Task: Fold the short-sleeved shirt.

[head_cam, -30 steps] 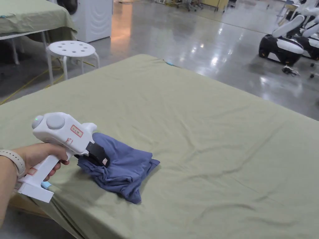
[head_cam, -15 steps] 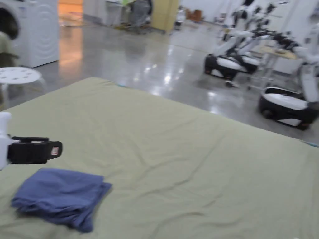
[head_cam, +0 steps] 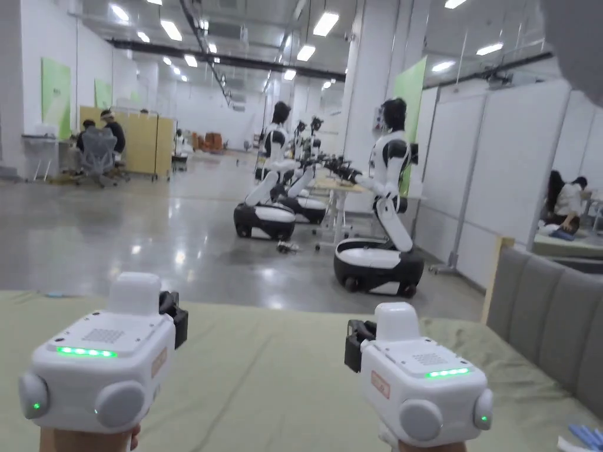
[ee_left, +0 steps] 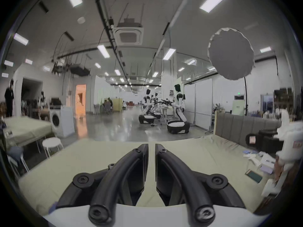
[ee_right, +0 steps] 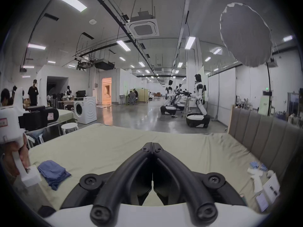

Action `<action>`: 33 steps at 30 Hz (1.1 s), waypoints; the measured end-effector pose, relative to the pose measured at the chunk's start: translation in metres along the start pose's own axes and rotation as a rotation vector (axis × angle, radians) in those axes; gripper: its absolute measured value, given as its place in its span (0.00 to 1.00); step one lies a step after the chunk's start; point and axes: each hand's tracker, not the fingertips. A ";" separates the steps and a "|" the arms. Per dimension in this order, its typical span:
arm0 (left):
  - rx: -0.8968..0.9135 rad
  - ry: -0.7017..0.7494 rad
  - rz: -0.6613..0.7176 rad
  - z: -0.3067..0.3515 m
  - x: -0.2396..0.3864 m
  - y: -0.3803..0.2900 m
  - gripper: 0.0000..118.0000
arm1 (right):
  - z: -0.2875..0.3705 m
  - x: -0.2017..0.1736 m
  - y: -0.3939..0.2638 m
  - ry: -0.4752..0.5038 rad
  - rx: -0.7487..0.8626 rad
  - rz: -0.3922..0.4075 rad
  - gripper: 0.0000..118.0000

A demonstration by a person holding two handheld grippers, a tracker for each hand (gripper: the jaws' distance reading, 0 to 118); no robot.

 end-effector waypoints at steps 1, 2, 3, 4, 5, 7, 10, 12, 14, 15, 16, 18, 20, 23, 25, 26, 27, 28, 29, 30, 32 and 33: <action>0.029 0.016 -0.053 0.000 0.008 -0.001 0.08 | -0.001 0.004 0.004 -0.025 0.007 0.030 0.00; 0.036 0.040 -0.083 -0.001 0.014 0.000 0.08 | -0.003 0.007 0.007 -0.034 0.011 0.040 0.00; 0.013 0.033 -0.089 -0.002 0.016 0.001 0.08 | -0.001 0.012 0.009 -0.028 0.013 0.040 0.02; 0.008 0.034 -0.069 0.011 0.021 0.004 0.08 | 0.003 0.015 0.011 -0.027 0.022 0.048 0.04; 0.009 0.021 -0.053 0.016 0.022 0.003 0.08 | 0.008 0.016 0.013 -0.050 0.051 0.049 0.04; 0.029 0.033 -0.048 0.022 0.029 0.001 0.08 | 0.016 0.016 0.019 -0.032 0.082 0.026 0.05; -0.004 0.016 -0.039 0.022 0.032 0.005 0.09 | 0.015 0.009 0.025 -0.030 0.091 0.056 0.08; -0.002 0.024 -0.048 0.026 0.033 0.008 0.13 | 0.016 0.009 0.028 -0.009 0.099 0.055 0.11; -0.006 0.027 -0.044 0.030 0.032 0.011 0.30 | 0.035 0.000 0.039 -0.016 0.105 0.053 0.15; -0.004 0.026 -0.036 0.032 0.032 0.011 0.46 | 0.035 0.000 0.039 -0.019 0.106 0.049 0.19; 0.006 0.028 -0.032 0.029 0.031 0.012 0.55 | 0.035 0.000 0.039 -0.021 0.106 0.043 0.20; 0.018 0.039 -0.032 0.032 0.030 0.013 0.65 | 0.033 0.003 0.037 -0.026 0.106 0.028 0.25; 0.022 0.040 -0.030 0.027 0.029 0.014 0.65 | 0.032 0.005 0.035 -0.031 0.100 0.020 0.29; 0.023 0.041 -0.027 0.030 0.029 0.016 0.77 | 0.026 0.010 0.029 -0.033 0.088 0.010 0.47; 0.016 0.033 -0.028 0.032 0.030 0.017 0.85 | 0.026 0.011 0.027 -0.027 0.088 0.000 0.60; 0.013 0.026 -0.021 0.034 0.029 0.017 0.87 | 0.032 0.008 0.029 -0.025 0.087 -0.005 0.69; 0.014 0.022 -0.015 0.032 0.029 0.017 0.88 | 0.033 0.008 0.029 -0.024 0.086 -0.011 0.82; 0.019 0.026 -0.009 0.027 0.028 0.016 0.88 | 0.034 0.009 0.028 -0.024 0.087 -0.014 0.91; 0.023 0.031 0.001 0.027 0.028 0.016 0.88 | 0.033 0.010 0.027 -0.027 0.090 -0.019 0.98; 0.024 0.027 0.011 0.028 0.027 0.016 0.88 | 0.031 0.012 0.026 -0.026 0.095 -0.025 1.00; 0.003 0.009 0.029 0.020 0.024 0.017 0.88 | 0.034 0.016 0.027 -0.015 0.106 -0.049 1.00; -0.011 0.008 0.033 0.017 0.025 0.017 0.88 | 0.033 0.018 0.028 -0.007 0.097 -0.076 1.00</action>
